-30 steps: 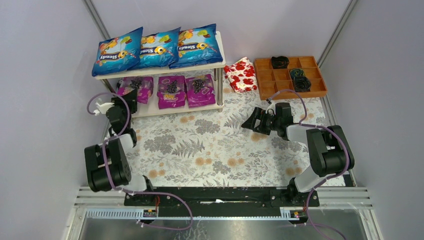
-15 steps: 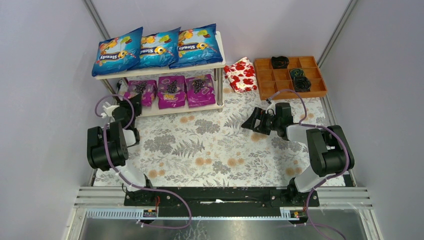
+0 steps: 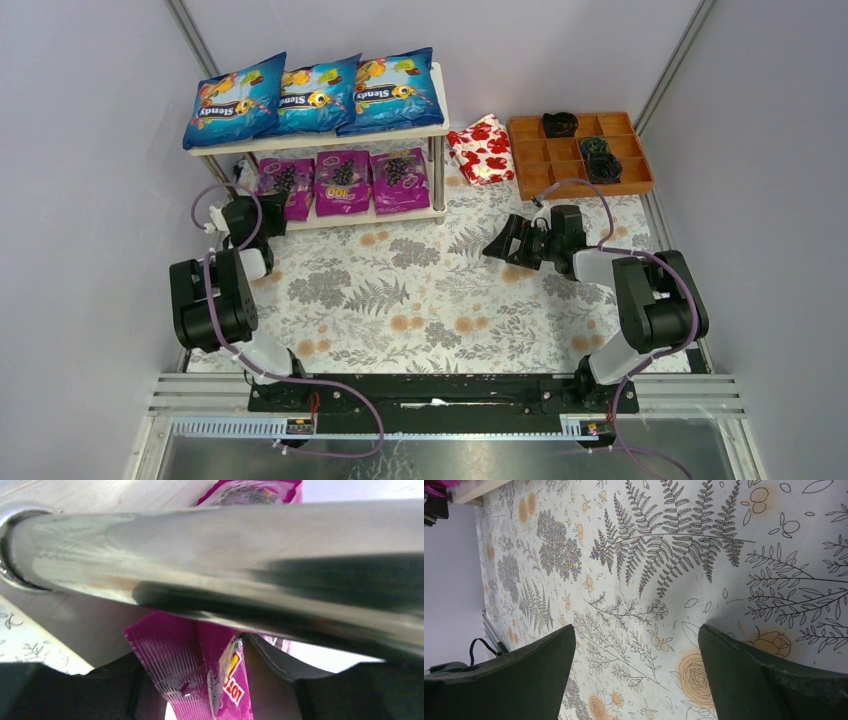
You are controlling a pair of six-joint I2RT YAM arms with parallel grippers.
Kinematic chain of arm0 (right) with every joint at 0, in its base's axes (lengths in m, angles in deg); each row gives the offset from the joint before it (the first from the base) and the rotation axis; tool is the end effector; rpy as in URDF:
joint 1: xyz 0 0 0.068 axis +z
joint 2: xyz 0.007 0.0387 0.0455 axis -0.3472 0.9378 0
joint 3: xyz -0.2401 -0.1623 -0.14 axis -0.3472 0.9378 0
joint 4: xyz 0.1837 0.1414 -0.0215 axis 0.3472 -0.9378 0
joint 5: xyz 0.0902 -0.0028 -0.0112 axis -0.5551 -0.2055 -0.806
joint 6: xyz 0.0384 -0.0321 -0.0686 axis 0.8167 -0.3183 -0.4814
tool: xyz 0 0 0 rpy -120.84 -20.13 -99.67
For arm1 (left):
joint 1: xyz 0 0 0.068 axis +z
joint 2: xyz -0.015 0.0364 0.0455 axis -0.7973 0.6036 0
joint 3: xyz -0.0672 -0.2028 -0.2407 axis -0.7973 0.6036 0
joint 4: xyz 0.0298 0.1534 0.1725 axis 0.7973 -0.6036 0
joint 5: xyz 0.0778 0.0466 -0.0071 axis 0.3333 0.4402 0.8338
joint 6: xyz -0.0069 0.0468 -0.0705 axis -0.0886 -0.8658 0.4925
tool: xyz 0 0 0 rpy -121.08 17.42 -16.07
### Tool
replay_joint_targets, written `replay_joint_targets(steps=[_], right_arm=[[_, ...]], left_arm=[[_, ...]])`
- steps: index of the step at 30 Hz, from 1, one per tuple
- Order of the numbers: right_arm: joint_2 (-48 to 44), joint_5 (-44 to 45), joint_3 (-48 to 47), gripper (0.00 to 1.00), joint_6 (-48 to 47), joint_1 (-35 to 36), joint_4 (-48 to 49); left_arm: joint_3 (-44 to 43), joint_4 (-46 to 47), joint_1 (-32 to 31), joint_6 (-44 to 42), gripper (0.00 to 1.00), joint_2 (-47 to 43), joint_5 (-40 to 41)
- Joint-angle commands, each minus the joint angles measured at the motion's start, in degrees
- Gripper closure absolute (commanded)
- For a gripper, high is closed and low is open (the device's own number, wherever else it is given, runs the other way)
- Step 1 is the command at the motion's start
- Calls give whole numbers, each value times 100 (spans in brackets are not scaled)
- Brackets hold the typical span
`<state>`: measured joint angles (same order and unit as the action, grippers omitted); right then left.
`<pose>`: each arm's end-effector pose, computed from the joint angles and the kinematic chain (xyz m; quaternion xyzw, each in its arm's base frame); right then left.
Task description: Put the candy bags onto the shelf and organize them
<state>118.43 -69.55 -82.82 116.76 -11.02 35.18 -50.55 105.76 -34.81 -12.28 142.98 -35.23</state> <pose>0.2965 0.0906 0.2000 0.0006 0.8649 0.3809 0.3269 0.3283 0.0957 0.2290 -0.5611 0.5966 -0.3215 0.4753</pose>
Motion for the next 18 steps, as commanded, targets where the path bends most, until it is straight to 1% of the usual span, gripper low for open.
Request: replay_joint_targets(steps=[1, 4, 7, 9, 11, 15, 18], right_arm=[[166, 204, 24, 0, -186, -32, -276], [154, 205, 25, 0, -191, -25, -278], [153, 214, 33, 0, -199, -25, -277], [153, 220, 31, 0, -199, -25, -278], [153, 223, 31, 0, -199, -25, -278], [104, 266, 49, 0, -239, -25, -291], [48, 287, 75, 0, -259, -25, -279]], left_arm=[[-464, -1078, 61, -389, 39, -393, 96], [-642, -1921, 59, -453, 30, -623, 71], [-674, -2482, 57, -478, 24, -884, 118], [-675, -2877, 57, -416, 17, -1067, 96], [-627, -3183, 57, -440, 16, -1271, -12], [-135, -3271, 15, -556, 10, -1828, -362], [112, -3339, -76, -966, 9, -2147, -716]])
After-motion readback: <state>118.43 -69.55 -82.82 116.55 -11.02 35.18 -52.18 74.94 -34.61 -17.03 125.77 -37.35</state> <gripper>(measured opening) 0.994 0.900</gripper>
